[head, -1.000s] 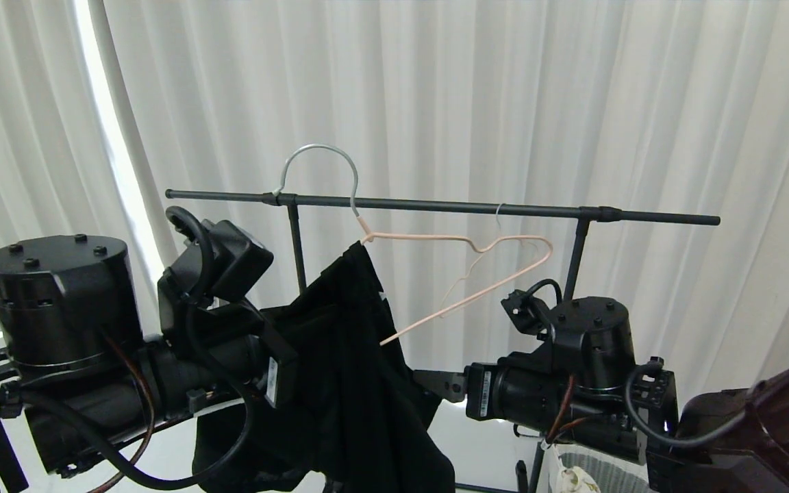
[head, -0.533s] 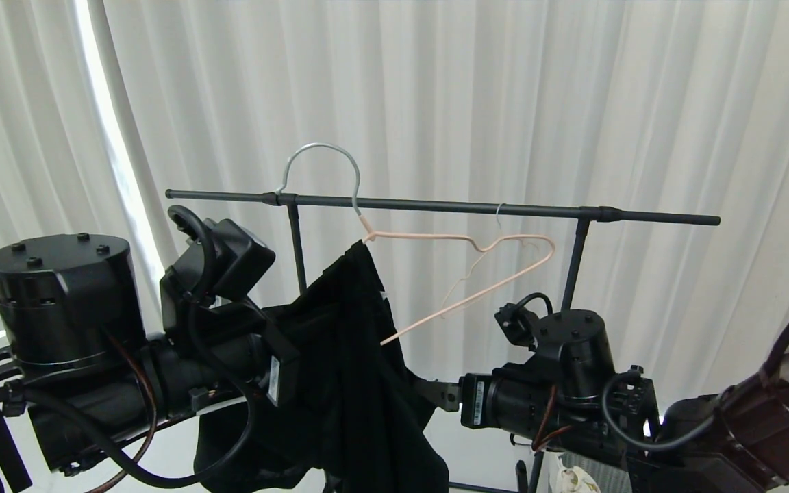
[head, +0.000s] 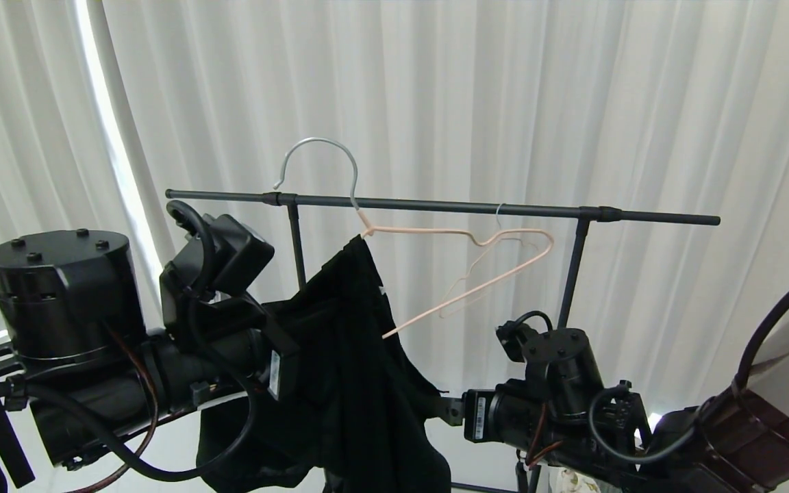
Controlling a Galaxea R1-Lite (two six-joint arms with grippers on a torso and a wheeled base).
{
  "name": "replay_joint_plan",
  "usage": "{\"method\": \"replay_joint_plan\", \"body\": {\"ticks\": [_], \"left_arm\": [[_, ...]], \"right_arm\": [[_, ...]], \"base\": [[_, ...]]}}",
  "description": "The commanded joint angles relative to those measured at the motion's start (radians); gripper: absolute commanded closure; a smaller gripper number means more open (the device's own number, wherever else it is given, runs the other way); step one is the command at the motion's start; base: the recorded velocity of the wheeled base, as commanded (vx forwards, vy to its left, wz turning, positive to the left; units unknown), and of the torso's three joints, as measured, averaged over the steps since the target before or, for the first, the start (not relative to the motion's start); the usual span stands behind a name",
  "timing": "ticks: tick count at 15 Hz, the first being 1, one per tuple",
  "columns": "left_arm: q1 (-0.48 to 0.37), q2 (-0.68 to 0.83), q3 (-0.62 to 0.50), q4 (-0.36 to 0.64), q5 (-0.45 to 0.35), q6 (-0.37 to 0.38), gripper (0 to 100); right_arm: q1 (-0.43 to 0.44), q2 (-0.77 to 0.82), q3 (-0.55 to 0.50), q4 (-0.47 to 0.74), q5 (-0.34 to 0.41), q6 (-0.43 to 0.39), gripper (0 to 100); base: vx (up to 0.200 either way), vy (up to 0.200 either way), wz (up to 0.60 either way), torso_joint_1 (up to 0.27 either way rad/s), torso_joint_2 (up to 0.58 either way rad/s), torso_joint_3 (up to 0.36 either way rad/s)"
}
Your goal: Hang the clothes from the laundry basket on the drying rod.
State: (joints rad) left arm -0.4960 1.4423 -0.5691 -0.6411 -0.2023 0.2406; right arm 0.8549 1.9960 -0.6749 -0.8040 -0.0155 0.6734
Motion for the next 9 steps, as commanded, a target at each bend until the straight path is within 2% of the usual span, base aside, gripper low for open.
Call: {"method": "replay_joint_plan", "body": {"ticks": [1,2,5,9], "left_arm": [[0.007,-0.002,0.009,0.000,0.000,0.000,100],[0.008,-0.002,0.009,0.000,0.000,0.000,100],[0.040,-0.007,0.064,0.000,0.001,0.003,100],[0.051,-0.028,0.181,0.000,-0.002,0.011,100]], "right_arm": [[-0.019,0.000,0.015,-0.001,-0.017,0.000,0],[-0.022,-0.002,0.015,-0.001,-0.021,0.000,100],[-0.109,-0.032,0.021,-0.001,-0.057,-0.018,100],[-0.251,-0.055,0.021,-0.001,-0.070,-0.144,100]], "base": [[0.000,0.000,0.00,0.000,0.00,0.000],[0.000,0.000,0.00,0.000,0.00,0.000],[0.000,0.000,0.00,0.000,0.00,0.000],[0.000,0.000,0.00,0.000,0.00,0.000]]}}
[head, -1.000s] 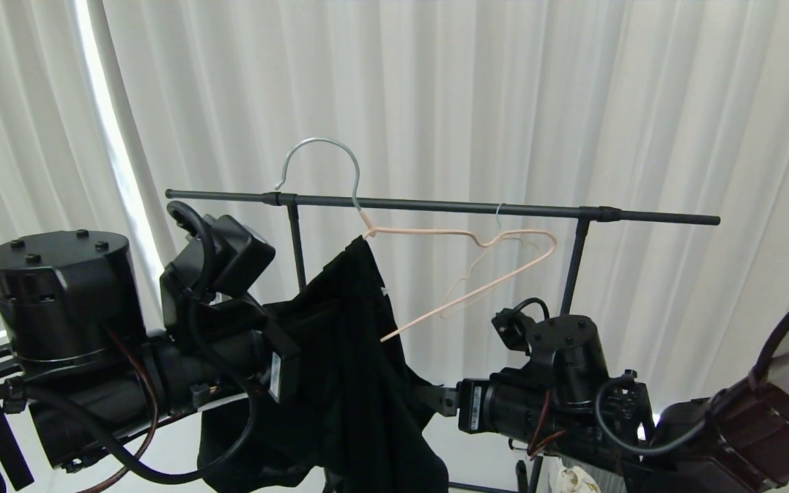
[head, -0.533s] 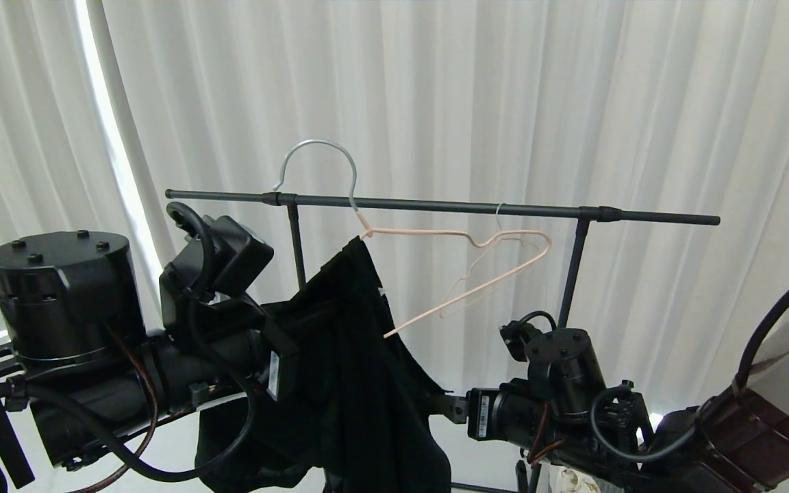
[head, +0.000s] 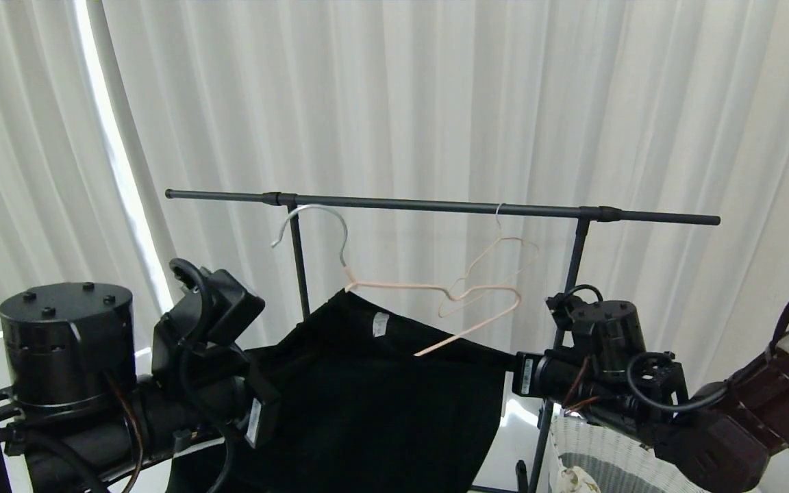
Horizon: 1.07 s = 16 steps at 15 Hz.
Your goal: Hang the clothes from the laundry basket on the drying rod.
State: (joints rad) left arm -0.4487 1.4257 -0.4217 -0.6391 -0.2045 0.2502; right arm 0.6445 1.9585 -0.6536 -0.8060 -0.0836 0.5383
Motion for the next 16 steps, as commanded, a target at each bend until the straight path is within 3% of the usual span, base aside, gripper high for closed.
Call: {"method": "replay_joint_plan", "body": {"ticks": [1,5,8,12,14,15,16], "left_arm": [[0.004,-0.014,0.057,-0.002,-0.003,0.001,100],[-0.013,0.010,0.092,-0.002,-0.093,0.007,100],[-0.013,0.110,0.083,-0.002,-0.093,0.084,100],[-0.013,0.168,0.012,-0.004,-0.093,0.083,100],[-0.015,0.168,0.012,-0.054,-0.093,0.078,100],[-0.015,0.168,0.017,-0.079,-0.095,0.078,100],[-0.016,0.168,0.020,-0.094,-0.095,0.078,100]], "right_arm": [[-0.085,-0.027,-0.003,-0.001,-0.002,-0.047,100],[-0.124,-0.101,-0.006,-0.001,0.005,-0.097,100],[-0.115,-0.179,-0.001,0.011,0.028,-0.150,100],[-0.115,-0.320,-0.001,0.151,0.100,-0.241,100],[-0.115,-0.368,-0.003,0.231,0.137,-0.279,100],[-0.115,-0.383,-0.003,0.263,0.148,-0.293,0],[-0.115,-0.392,-0.003,0.275,0.150,-0.320,0]], "base": [[0.000,0.000,0.00,0.000,0.00,0.000],[0.000,0.000,0.00,0.000,0.00,0.000],[0.000,0.000,0.00,0.000,0.00,0.000],[0.000,0.000,0.00,0.000,0.00,0.000],[0.000,0.000,0.00,0.000,0.00,0.000],[0.000,0.000,0.00,0.000,0.00,0.000],[0.000,0.000,0.00,0.000,0.00,0.000]]}}
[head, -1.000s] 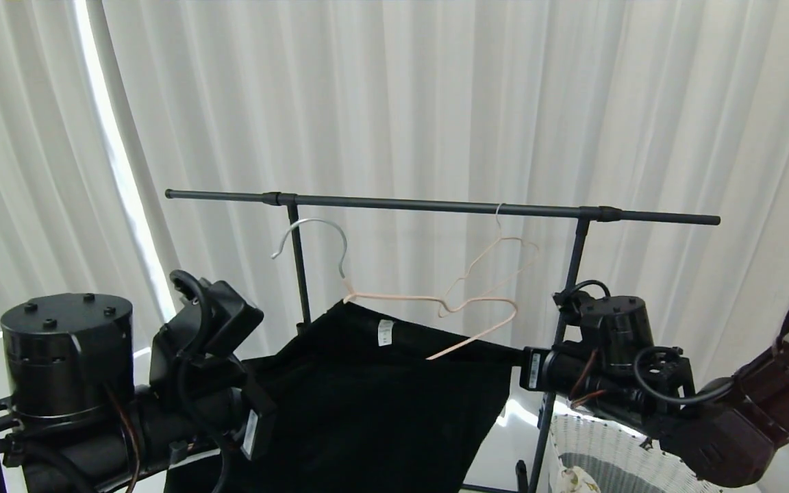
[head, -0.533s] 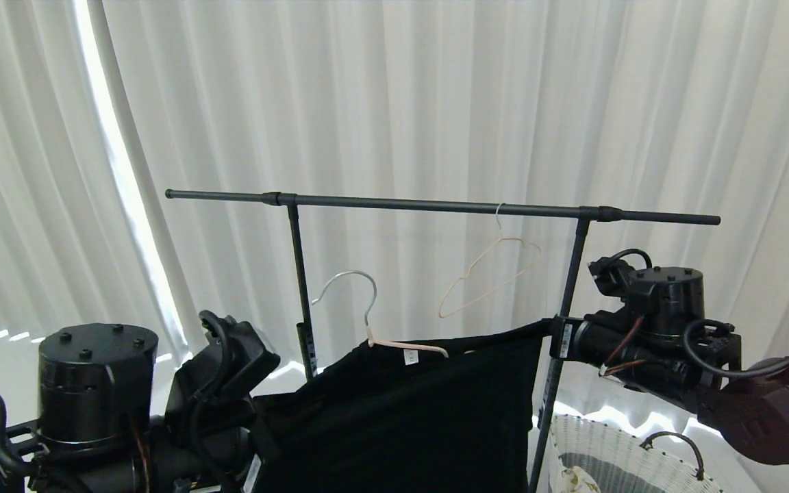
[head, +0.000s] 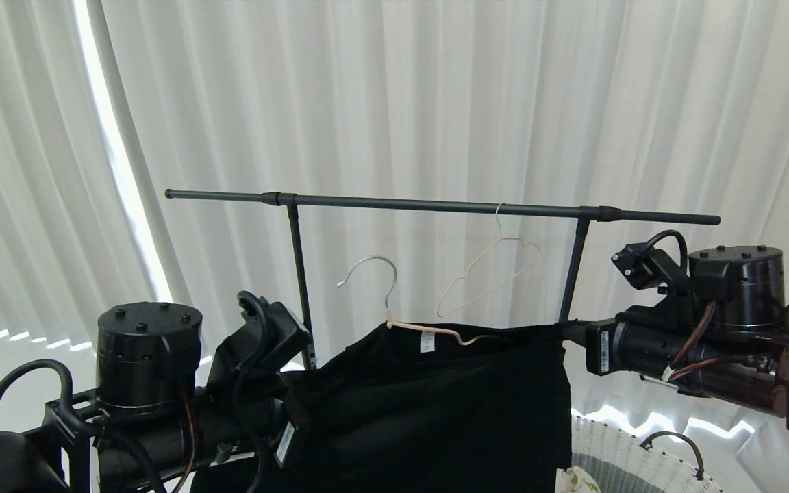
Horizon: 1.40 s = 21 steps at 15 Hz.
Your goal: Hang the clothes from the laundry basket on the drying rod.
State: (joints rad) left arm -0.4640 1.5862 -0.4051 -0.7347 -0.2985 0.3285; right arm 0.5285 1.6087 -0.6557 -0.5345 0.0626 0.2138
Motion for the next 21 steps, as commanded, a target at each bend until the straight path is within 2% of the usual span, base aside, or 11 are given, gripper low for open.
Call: {"method": "replay_joint_plan", "body": {"ticks": [1,2,4,6,8,10,12,13,16,19,21], "left_arm": [[-0.007,0.008,0.005,-0.009,-0.001,0.000,100],[-0.010,0.008,0.003,-0.020,-0.002,0.000,100],[-0.015,0.008,0.006,-0.038,-0.002,0.000,100],[-0.015,0.008,0.009,-0.040,-0.004,0.000,100],[-0.027,0.006,0.009,-0.040,-0.004,0.000,100],[-0.042,0.009,0.009,-0.040,-0.004,0.000,100],[-0.047,0.014,0.008,-0.045,-0.004,0.000,100],[-0.039,0.017,0.009,-0.061,-0.004,0.000,100],[-0.010,0.020,0.014,-0.065,-0.004,0.007,100],[-0.025,0.041,0.023,-0.068,-0.004,0.010,100],[-0.027,0.049,0.023,-0.081,-0.004,0.010,100]], "right_arm": [[-0.004,-0.047,0.001,0.007,0.003,-0.042,0],[-0.010,-0.052,-0.001,0.011,0.011,-0.087,0],[-0.024,-0.084,-0.004,0.056,0.100,-0.166,0],[-0.032,-0.122,-0.030,0.165,0.172,-0.186,0],[-0.033,-0.133,-0.044,0.183,0.184,-0.203,0],[-0.033,-0.155,-0.065,0.223,0.255,-0.208,0],[-0.035,-0.174,-0.110,0.358,0.266,-0.215,0],[-0.070,-0.179,-0.147,0.465,0.284,-0.243,0],[-0.111,-0.188,-0.183,0.539,0.447,-0.370,0],[-0.111,-0.204,-0.203,0.545,0.695,-0.372,0],[-0.111,-0.205,-0.200,0.548,0.697,-0.373,0]], "base": [[0.000,0.000,0.00,0.000,0.00,0.000],[0.000,0.000,0.00,0.000,0.00,0.000],[0.000,0.000,0.00,0.000,0.00,0.000],[0.000,0.000,0.00,0.000,0.00,0.000],[0.000,0.000,0.00,0.000,0.00,0.000],[0.000,0.000,0.00,0.000,0.00,0.000],[0.000,0.000,0.00,0.000,0.00,0.000],[0.000,0.000,0.00,0.000,0.00,0.000],[0.000,0.000,0.00,0.000,0.00,0.000],[0.000,0.000,0.00,0.000,0.00,0.000],[0.000,0.000,0.00,0.000,0.00,0.000]]}}
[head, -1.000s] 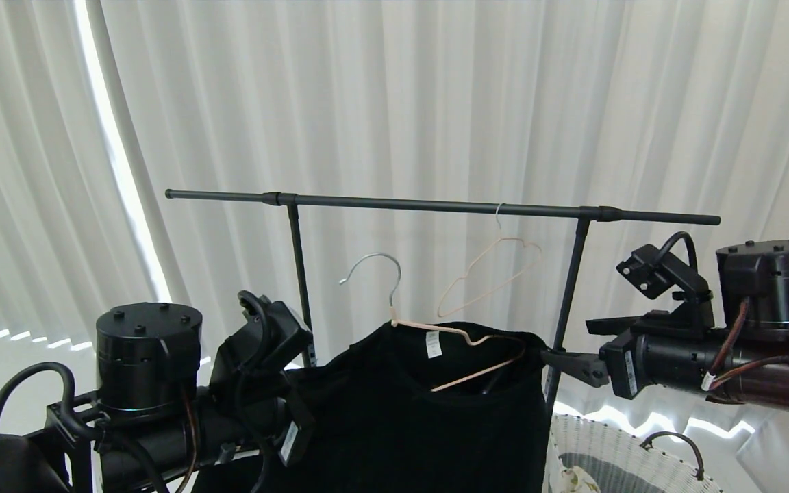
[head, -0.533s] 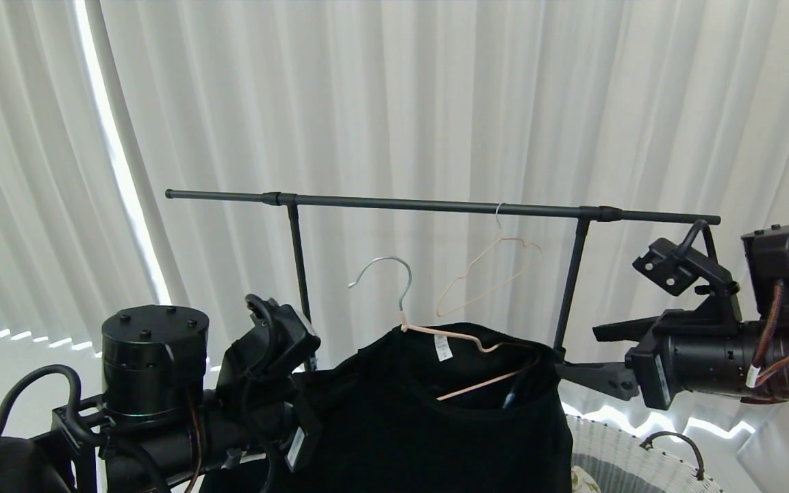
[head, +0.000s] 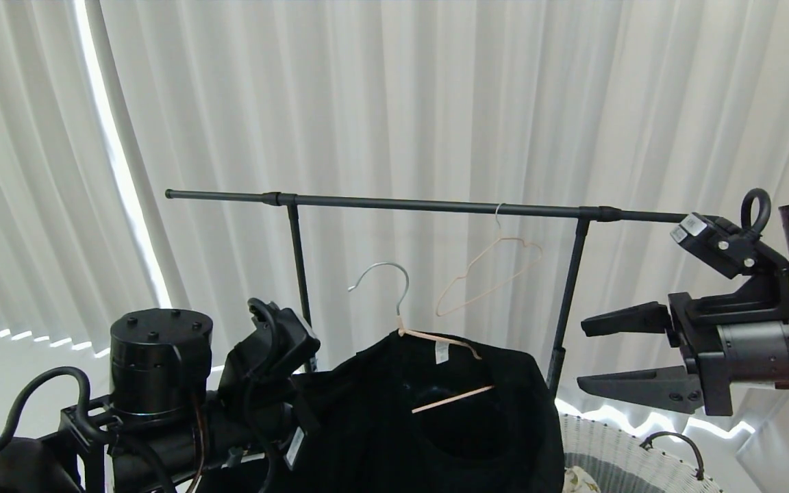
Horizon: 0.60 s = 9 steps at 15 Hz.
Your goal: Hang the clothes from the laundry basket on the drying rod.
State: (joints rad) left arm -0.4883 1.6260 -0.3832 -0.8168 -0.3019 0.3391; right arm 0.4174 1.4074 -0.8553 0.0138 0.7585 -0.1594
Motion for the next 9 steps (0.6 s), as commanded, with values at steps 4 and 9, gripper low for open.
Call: {"method": "replay_joint_plan", "body": {"ticks": [4,9], "left_arm": [[-0.044,0.011,0.003,-0.041,-0.002,-0.005,100],[-0.170,0.006,0.015,-0.045,-0.019,-0.006,100]], "right_arm": [[0.000,0.016,-0.005,0.048,-0.002,-0.078,0],[-0.003,0.039,-0.123,0.318,-0.153,-0.387,0]], "base": [[0.000,0.000,0.00,0.000,0.00,0.000],[0.000,0.000,0.00,0.000,0.00,0.000]]}}
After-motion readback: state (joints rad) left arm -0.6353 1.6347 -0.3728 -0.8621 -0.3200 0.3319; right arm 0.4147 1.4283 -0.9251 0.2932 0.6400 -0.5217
